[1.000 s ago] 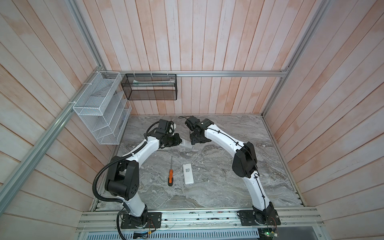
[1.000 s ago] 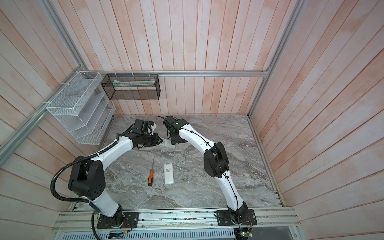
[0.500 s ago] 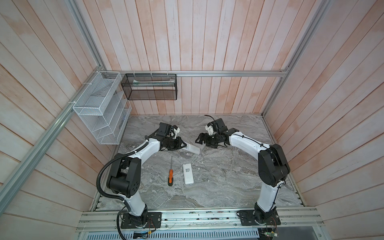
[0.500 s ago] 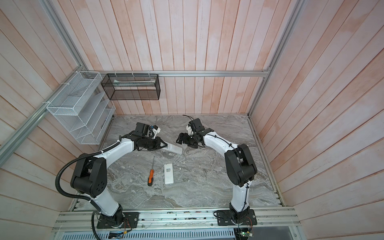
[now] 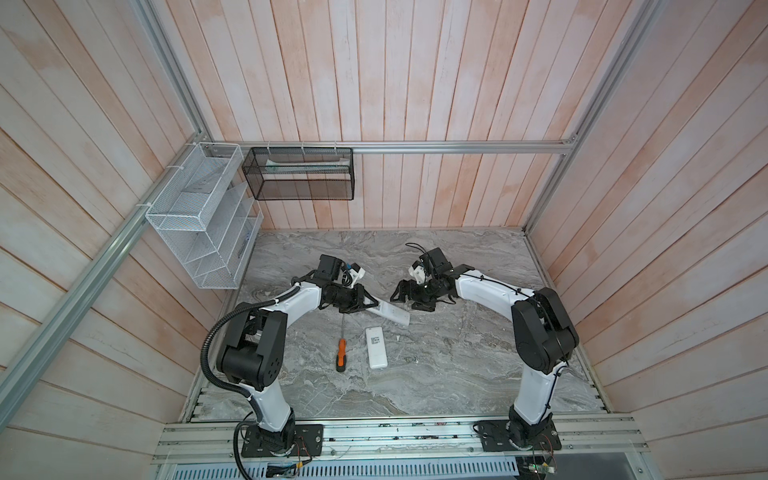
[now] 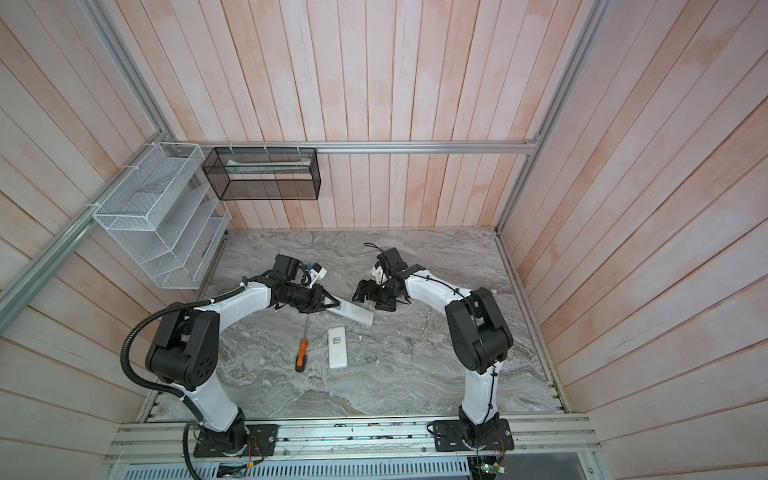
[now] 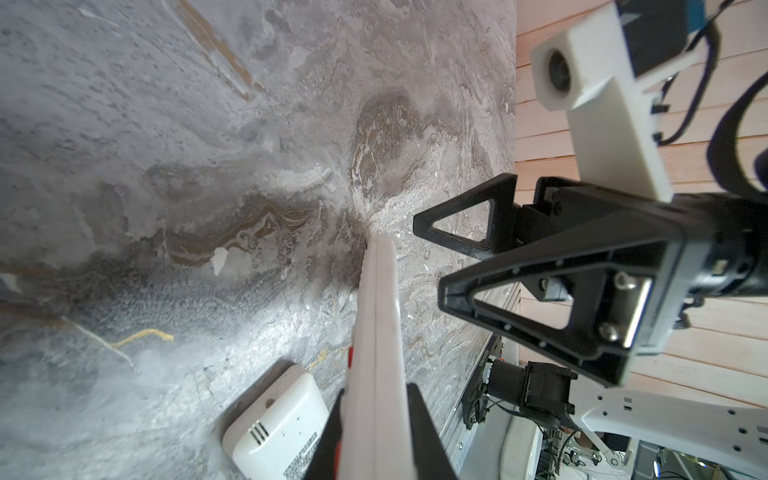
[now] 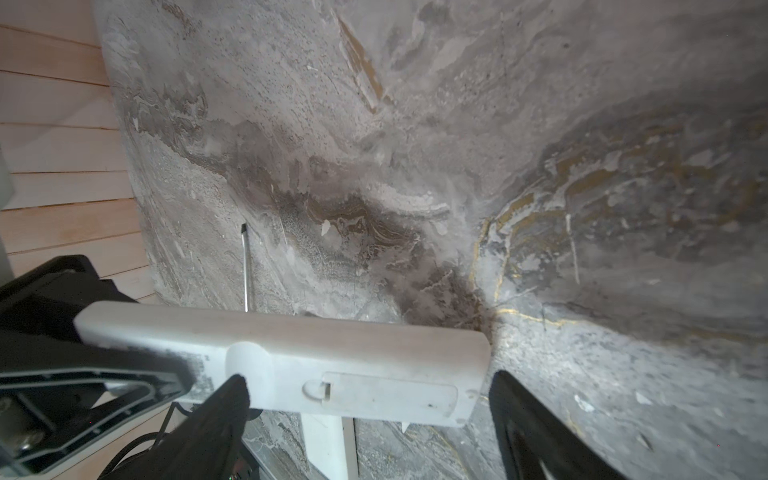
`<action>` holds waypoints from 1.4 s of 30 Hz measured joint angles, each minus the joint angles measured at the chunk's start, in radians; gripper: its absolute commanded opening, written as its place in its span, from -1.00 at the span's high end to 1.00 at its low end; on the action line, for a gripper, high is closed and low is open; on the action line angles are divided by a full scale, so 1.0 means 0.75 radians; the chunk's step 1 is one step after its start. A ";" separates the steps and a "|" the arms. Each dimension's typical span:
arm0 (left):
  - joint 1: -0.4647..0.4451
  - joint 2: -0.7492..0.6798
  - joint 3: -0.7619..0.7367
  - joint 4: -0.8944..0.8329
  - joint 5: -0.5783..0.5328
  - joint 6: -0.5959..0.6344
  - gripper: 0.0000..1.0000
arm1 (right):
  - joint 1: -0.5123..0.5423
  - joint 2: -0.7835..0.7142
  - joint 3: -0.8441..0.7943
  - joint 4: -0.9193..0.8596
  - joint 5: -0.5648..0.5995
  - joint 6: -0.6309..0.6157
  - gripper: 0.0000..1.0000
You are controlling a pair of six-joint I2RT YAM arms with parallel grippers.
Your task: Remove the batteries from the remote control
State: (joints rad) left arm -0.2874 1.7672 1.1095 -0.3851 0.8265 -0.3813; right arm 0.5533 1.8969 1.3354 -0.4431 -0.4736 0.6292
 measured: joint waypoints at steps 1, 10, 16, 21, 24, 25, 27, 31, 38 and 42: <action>0.005 0.000 -0.002 -0.002 0.002 0.001 1.00 | 0.009 0.000 0.000 -0.012 0.008 0.001 -0.83; 0.019 0.000 -0.017 0.001 0.020 0.006 1.00 | 0.067 0.000 -0.024 -0.027 0.022 0.035 -0.82; 0.019 0.000 -0.017 0.001 0.020 0.006 1.00 | 0.067 0.000 -0.082 -0.007 0.026 0.063 -0.79; 0.028 0.000 -0.019 -0.002 0.021 0.006 1.00 | 0.066 -0.001 -0.105 0.039 0.018 0.080 -0.78; 0.030 0.000 -0.019 -0.001 0.021 0.006 1.00 | 0.065 -0.001 -0.106 0.053 0.016 0.091 -0.77; 0.030 0.000 -0.019 -0.001 0.021 0.006 1.00 | 0.064 -0.001 -0.106 0.062 0.016 0.098 -0.77; 0.030 0.000 -0.019 -0.001 0.022 0.006 1.00 | 0.062 -0.001 -0.106 0.078 0.016 0.109 -0.74; 0.030 0.000 -0.019 -0.001 0.024 0.007 1.00 | 0.050 0.003 -0.106 0.112 0.017 0.131 -0.71; 0.031 0.000 -0.019 -0.001 0.024 0.010 1.00 | 0.040 0.014 -0.106 0.132 0.016 0.139 -0.65; 0.031 0.000 -0.019 -0.001 0.024 0.010 1.00 | 0.039 0.014 -0.106 0.132 0.016 0.139 -0.67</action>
State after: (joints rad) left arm -0.2646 1.7672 1.0950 -0.3859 0.8448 -0.3737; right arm 0.5827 1.9076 1.2556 -0.3439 -0.4618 0.7334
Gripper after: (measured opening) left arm 0.183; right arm 0.830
